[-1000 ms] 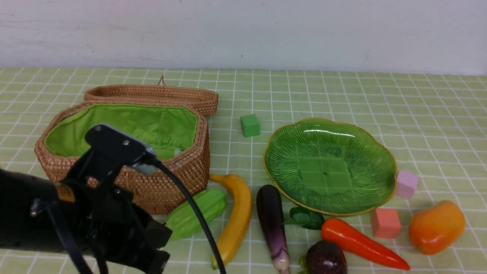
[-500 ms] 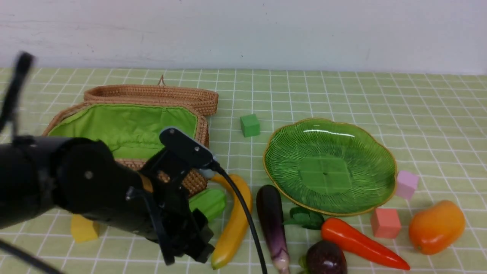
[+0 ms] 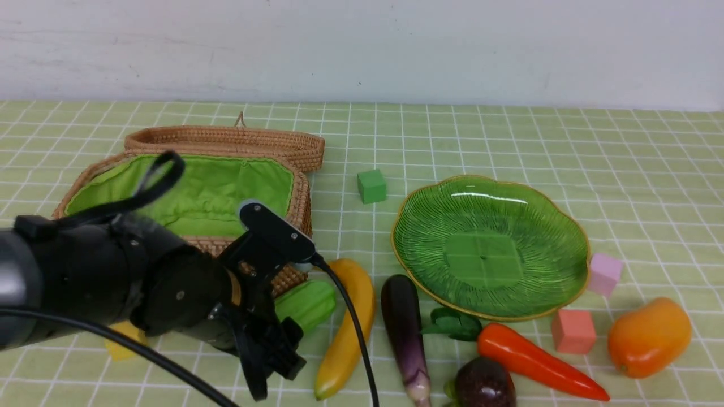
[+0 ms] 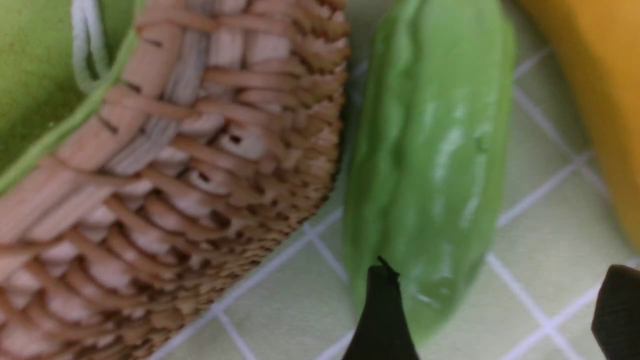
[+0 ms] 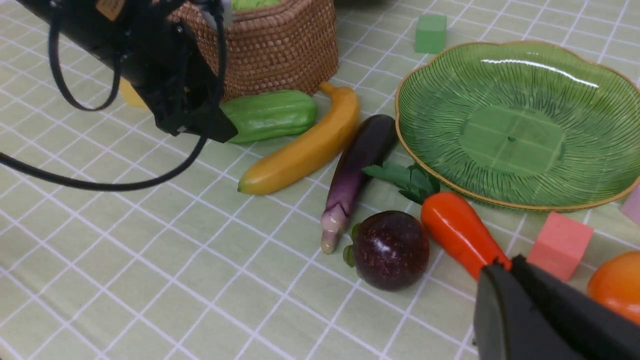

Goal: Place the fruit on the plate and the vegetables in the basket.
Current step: Take a chayote with your left arm and place it on the basket on the left.

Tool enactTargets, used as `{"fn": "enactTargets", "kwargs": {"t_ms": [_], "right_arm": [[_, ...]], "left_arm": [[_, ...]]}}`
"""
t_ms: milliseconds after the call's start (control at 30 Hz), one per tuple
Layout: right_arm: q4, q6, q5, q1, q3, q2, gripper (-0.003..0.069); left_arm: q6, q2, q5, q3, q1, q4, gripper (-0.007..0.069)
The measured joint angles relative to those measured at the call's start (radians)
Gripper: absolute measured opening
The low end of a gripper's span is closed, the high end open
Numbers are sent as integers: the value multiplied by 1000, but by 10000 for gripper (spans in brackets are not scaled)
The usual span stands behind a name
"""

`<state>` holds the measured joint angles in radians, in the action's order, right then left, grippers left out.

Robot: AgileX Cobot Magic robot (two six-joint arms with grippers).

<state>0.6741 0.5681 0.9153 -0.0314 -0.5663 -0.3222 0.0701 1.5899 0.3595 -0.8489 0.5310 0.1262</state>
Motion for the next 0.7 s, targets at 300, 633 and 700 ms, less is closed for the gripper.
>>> {"fn": "enactTargets", "kwargs": {"t_ms": [300, 633, 700], "right_arm": [[0, 0, 3, 0, 0, 0, 22], [4, 0, 19, 0, 0, 0, 25], [5, 0, 21, 0, 0, 0, 28]], "left_arm": [[-64, 27, -71, 0, 0, 91, 519], [-64, 80, -91, 0, 0, 123, 519], [-64, 80, -108, 0, 0, 127, 519]]}}
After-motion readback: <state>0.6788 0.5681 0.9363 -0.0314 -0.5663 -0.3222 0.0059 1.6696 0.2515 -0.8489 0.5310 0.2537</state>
